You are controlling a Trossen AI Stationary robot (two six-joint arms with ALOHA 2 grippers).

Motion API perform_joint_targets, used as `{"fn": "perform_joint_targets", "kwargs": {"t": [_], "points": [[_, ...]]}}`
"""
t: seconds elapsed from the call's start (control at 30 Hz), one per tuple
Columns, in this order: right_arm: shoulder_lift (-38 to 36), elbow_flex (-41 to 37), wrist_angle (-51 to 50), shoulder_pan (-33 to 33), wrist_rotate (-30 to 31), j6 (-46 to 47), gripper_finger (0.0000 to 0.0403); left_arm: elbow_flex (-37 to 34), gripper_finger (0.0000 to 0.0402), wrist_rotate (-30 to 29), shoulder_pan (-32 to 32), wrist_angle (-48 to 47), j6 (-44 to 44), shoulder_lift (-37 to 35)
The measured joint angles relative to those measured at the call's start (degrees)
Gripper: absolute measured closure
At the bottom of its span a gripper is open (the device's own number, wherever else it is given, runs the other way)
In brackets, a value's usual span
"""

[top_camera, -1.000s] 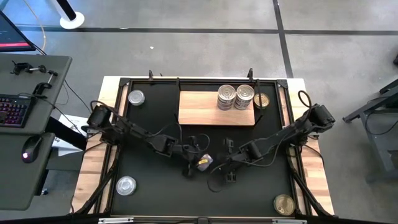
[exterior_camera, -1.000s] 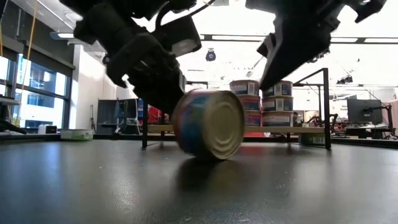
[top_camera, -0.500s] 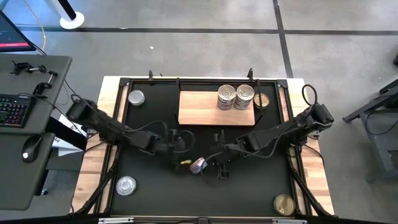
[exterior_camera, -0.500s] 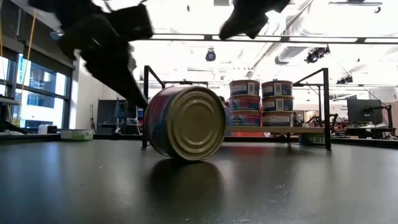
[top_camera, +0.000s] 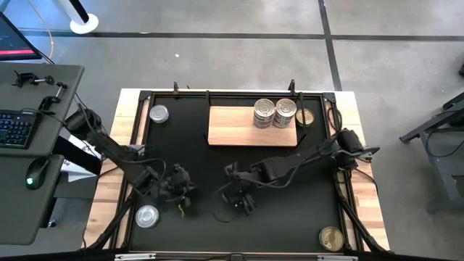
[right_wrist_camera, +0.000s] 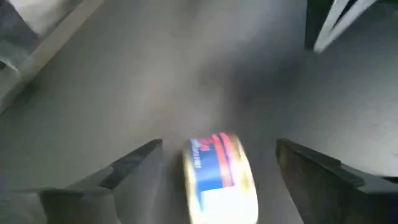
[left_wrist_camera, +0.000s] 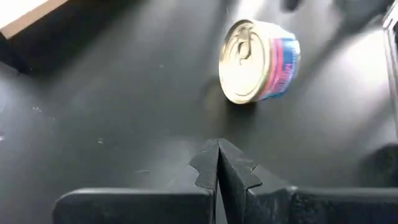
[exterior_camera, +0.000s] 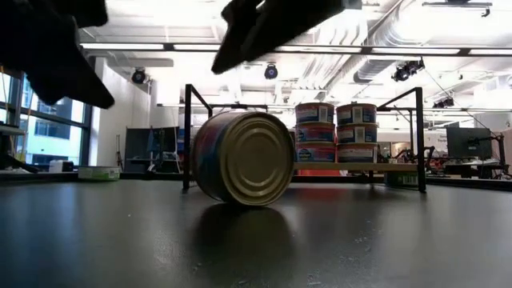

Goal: Stack canned seafood by type on shelf
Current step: Stack the blue-pink tuna can on top of the other blue-pink tuna can on the shelf

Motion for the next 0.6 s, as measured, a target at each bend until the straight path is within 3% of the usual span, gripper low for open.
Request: {"fn": "perform_joint_targets", "kwargs": {"t": [0.2, 0.6], "points": [[3.42, 4.47, -11.46, -1.18, 1.43, -6.23, 0.0096, 0.02, 0.0402, -3.68, -2.81, 0.32, -4.71, 0.15], [3.72, 0.19, -9.91, -2.6, -0.63, -5.61, 0.0096, 0.02, 0.0401, -4.53, -1.58, 0.37, -3.31, 0.15]]}}
